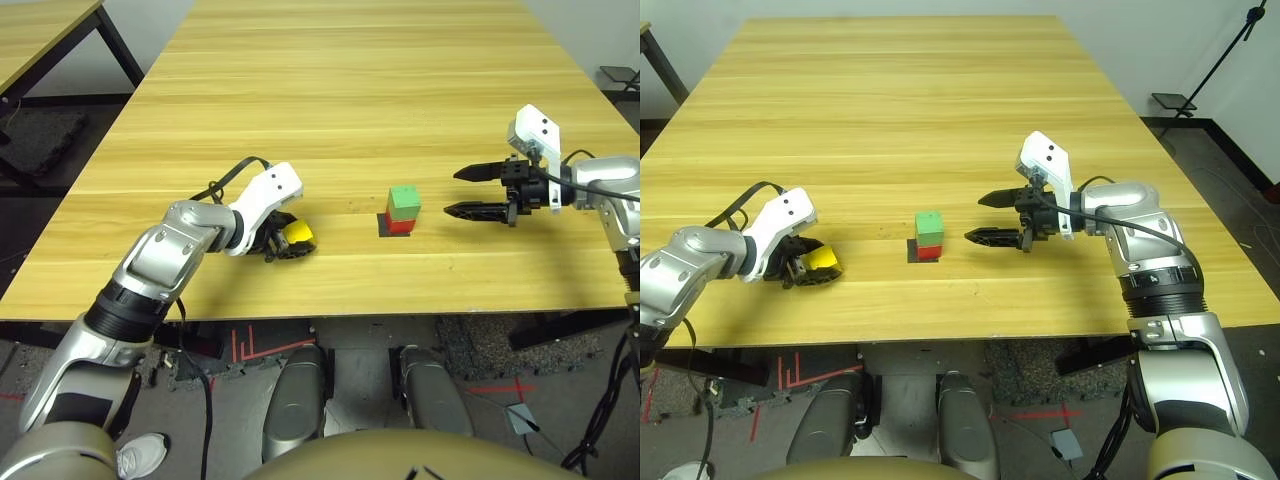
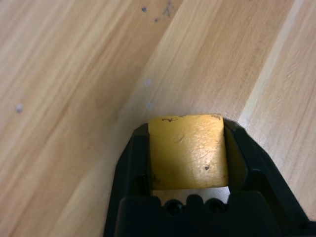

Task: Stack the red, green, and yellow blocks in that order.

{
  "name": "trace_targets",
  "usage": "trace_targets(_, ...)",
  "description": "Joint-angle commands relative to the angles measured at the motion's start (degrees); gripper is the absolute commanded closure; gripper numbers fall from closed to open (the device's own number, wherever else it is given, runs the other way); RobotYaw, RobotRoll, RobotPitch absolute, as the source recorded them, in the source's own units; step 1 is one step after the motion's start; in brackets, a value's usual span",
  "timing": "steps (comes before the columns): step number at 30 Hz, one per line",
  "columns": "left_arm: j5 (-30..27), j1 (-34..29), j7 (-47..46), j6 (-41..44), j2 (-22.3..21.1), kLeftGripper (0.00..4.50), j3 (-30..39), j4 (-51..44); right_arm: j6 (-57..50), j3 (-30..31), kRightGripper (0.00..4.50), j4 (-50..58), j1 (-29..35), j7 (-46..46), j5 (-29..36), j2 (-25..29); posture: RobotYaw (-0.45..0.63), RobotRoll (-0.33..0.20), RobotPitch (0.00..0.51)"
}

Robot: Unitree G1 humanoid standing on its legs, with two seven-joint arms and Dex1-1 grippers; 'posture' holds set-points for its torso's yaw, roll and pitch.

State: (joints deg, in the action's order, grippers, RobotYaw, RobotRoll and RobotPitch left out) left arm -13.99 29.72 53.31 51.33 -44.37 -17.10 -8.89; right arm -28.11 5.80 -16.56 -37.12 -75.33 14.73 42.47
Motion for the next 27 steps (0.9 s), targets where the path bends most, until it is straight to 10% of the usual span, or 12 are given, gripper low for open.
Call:
trace_targets(1, -0.76, 5.63, 4.02, 1.22, -1.71, 2.43, -0.81, -0.72, -0.58, -1.05, 0.00, 1.29, 1.05, 0.28, 0.87, 0.87, 0.12, -0.033, 0.072)
trace_targets(13, 2.19, 32.26, 17.85, -4.91, 8.02, 2.43, -10.86, 17.20, -2.15, -2.03, 0.00, 4.19, 4.01, 1.68, 1.55, 0.79, 0.07, -0.009, 0.068)
trace_targets(27, 8.81, 39.54, 19.14, -10.69, 23.06, 2.43, -13.63, 34.27, -4.65, -3.60, 0.00, 9.96, 9.24, 4.33, 3.54, 1.75, 0.01, 0.008, 0.068)
